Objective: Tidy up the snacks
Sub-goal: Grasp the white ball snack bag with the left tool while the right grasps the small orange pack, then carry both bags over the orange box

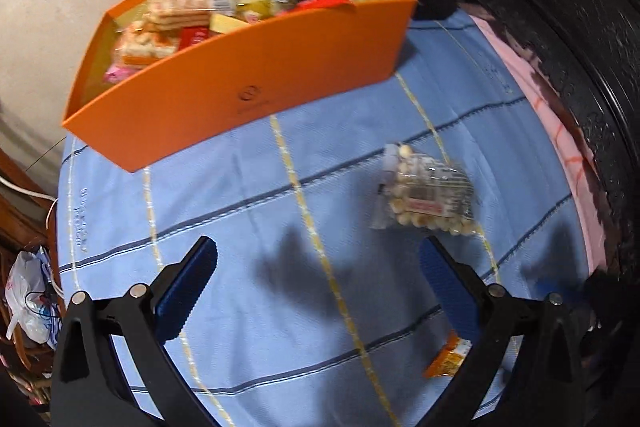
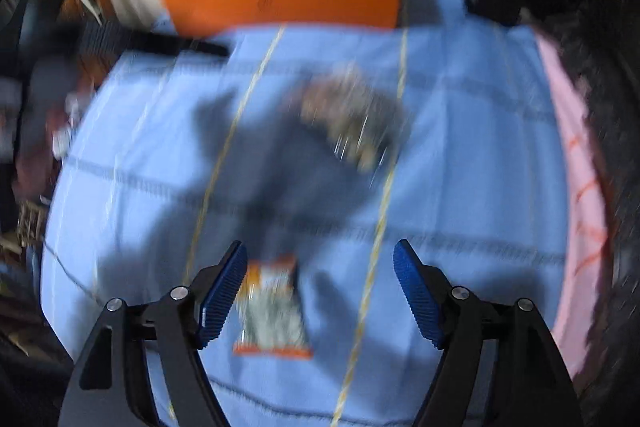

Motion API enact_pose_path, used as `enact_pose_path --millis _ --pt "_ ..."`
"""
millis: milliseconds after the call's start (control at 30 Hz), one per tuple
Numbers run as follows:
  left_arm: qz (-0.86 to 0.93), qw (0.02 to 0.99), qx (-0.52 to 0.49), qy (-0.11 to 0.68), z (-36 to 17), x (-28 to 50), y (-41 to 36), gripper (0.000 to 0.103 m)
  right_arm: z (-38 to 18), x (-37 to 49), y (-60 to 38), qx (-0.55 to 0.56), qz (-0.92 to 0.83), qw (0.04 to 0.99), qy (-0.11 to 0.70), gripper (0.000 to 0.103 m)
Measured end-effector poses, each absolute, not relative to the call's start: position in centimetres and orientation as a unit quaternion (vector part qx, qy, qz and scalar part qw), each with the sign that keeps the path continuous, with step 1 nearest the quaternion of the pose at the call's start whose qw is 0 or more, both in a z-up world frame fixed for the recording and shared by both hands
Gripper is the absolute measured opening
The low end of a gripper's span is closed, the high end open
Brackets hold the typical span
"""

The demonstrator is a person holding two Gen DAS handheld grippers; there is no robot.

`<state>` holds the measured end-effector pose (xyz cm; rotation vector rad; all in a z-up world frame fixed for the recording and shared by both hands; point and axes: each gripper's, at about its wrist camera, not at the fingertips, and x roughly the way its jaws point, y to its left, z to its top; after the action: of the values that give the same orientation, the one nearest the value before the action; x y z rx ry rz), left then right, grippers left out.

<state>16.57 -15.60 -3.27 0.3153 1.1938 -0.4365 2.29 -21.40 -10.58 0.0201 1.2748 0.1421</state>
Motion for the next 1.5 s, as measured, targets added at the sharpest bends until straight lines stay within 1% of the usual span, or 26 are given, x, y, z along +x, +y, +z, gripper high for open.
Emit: enact_pose_path --millis 133,233,300,400,467,500,567,833,1067,1100,1133,1233,1267,1300,1333,1367,1400,1500 --pt "-0.208 0.787 0.155 0.559 -4.1 16.2 -17.3 0.099 -12.6 0.3 -19.4 -0.001 0.073 0.796 0.6 0.076" --pt "-0.204 0.784 0.158 0.565 -4.8 16.3 -18.2 0.099 -13.8 -0.2 -17.9 -0.033 0.075 0.793 0.604 0.076" --pt "-0.201 0.782 0.158 0.568 -5.2 16.3 -18.5 0.099 -14.4 -0.3 -17.3 -0.049 0.076 0.79 0.606 0.074" --pt "-0.2 0.778 0.163 0.573 -5.8 16.3 -18.8 0.099 -14.8 -0.2 -17.3 -0.055 0.077 0.792 0.603 0.066" --pt "-0.201 0.777 0.168 0.572 -5.9 16.2 -19.1 0.099 -14.5 -0.1 -17.7 -0.057 0.073 0.793 0.602 0.049" --pt "-0.202 0.777 0.172 0.571 -6.0 16.2 -19.3 0.099 -14.5 -0.1 -17.9 -0.058 0.074 0.792 0.603 0.044" --pt "-0.205 0.775 0.175 0.572 -6.2 16.3 -19.8 0.099 -14.1 -0.2 -18.4 -0.048 0.083 0.795 0.599 0.04" --pt "-0.225 0.76 0.181 0.582 -7.7 16.5 -23.6 0.099 -12.3 -0.1 -19.7 -0.009 0.109 0.801 0.588 0.039" --pt "-0.24 0.737 0.196 0.6 -10.3 16.7 -27.5 0.099 -11.1 -0.4 -22.6 0.036 0.104 0.807 0.58 0.039" --pt "-0.24 0.733 0.199 0.604 -10.7 16.7 -27.7 0.097 -10.9 -0.4 -23.0 0.037 0.1 0.809 0.579 0.039" --pt "-0.241 0.73 0.199 0.608 -11.2 16.8 -27.8 0.085 -10.7 -0.4 -23.6 0.037 0.095 0.81 0.577 0.039" --pt "-0.242 0.731 0.207 0.604 -11.6 16.6 -28.0 0.082 -10.3 -0.6 -24.8 0.038 0.086 0.814 0.573 0.039" --pt "-0.245 0.732 0.213 0.599 -11.6 16.4 -28.1 0.079 -10.1 -0.5 -24.8 0.036 0.082 0.815 0.572 0.039" --pt "-0.248 0.733 0.213 0.596 -11.6 16.4 -28.2 0.075 -10.1 -0.4 -25.1 0.037 0.08 0.816 0.572 0.039" --pt "-0.251 0.734 0.212 0.594 -11.5 16.3 -28.1 0.068 -10.0 -0.1 -25.3 0.038 0.079 0.816 0.571 0.039" --pt "-0.252 0.735 0.213 0.592 -11.4 16.2 -28.1 0.064 -9.8 0.1 -25.4 0.037 0.078 0.817 0.57 0.039" --pt "-0.252 0.738 0.216 0.588 -11.3 16.2 -28.0 0.061 -9.8 0.4 -25.3 0.038 0.078 0.818 0.568 0.039" --pt "-0.253 0.743 0.211 0.583 -10.9 16.3 -27.2 0.047 -9.4 0.8 -24.7 0.035 0.079 0.822 0.563 0.039"
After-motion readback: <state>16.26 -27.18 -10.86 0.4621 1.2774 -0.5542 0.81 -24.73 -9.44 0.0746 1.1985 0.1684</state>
